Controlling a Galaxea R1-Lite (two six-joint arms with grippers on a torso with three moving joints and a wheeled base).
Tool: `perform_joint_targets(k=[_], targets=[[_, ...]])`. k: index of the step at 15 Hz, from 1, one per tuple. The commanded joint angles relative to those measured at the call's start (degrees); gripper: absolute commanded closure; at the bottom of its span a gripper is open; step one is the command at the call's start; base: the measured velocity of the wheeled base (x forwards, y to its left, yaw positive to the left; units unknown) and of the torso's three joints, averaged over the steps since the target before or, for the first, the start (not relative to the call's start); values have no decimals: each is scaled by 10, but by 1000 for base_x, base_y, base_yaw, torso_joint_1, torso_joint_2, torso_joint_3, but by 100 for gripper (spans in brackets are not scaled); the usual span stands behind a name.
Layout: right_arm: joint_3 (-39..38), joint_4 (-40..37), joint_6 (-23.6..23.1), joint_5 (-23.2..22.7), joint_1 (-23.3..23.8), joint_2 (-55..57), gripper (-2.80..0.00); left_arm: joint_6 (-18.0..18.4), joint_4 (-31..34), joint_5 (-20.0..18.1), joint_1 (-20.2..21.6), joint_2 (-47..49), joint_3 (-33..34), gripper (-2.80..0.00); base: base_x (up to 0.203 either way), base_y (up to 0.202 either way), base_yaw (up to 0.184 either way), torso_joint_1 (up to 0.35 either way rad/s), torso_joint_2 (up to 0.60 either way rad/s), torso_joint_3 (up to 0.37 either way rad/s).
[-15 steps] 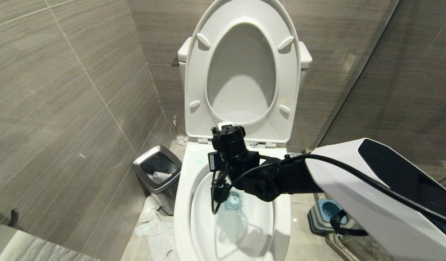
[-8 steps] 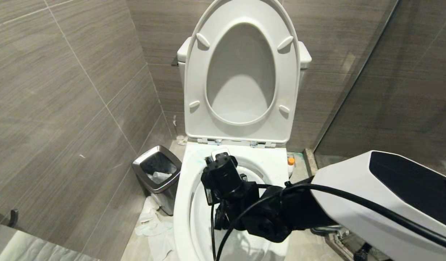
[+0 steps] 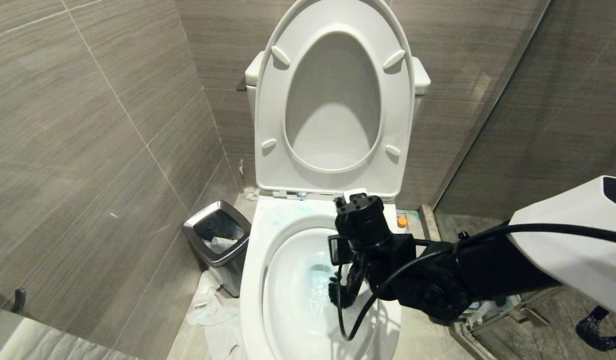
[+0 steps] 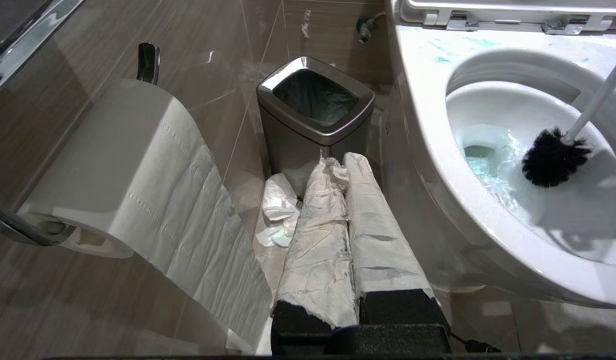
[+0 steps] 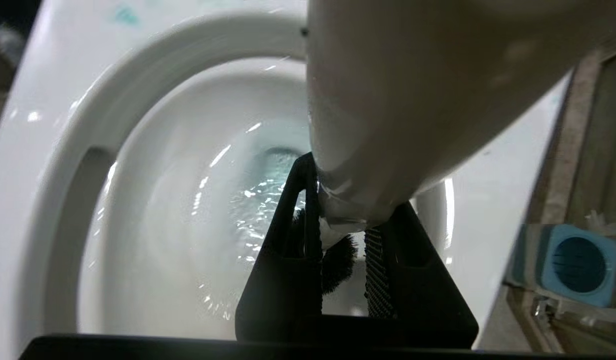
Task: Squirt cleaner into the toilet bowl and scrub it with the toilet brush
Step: Scrub the toilet bowl
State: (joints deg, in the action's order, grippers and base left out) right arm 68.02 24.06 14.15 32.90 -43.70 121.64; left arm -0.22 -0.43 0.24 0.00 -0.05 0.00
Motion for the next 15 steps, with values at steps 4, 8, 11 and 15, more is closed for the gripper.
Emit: perform_joint_targets(k=[4, 8, 11, 15], targets=[[52, 51, -43, 1, 50, 39, 0, 0, 0, 0, 0, 0, 4, 0, 0, 0, 0, 0, 0, 0], [163, 63, -63, 1, 50, 104, 0, 0, 0, 0, 0, 0, 4, 0, 0, 0, 0, 0, 0, 0], [206, 58, -71, -1, 23, 122, 0, 0, 0, 0, 0, 0, 4, 0, 0, 0, 0, 0, 0, 0], [236, 49, -71, -3, -15, 135, 0, 0, 0, 0, 0, 0, 4, 0, 0, 0, 0, 0, 0, 0]])
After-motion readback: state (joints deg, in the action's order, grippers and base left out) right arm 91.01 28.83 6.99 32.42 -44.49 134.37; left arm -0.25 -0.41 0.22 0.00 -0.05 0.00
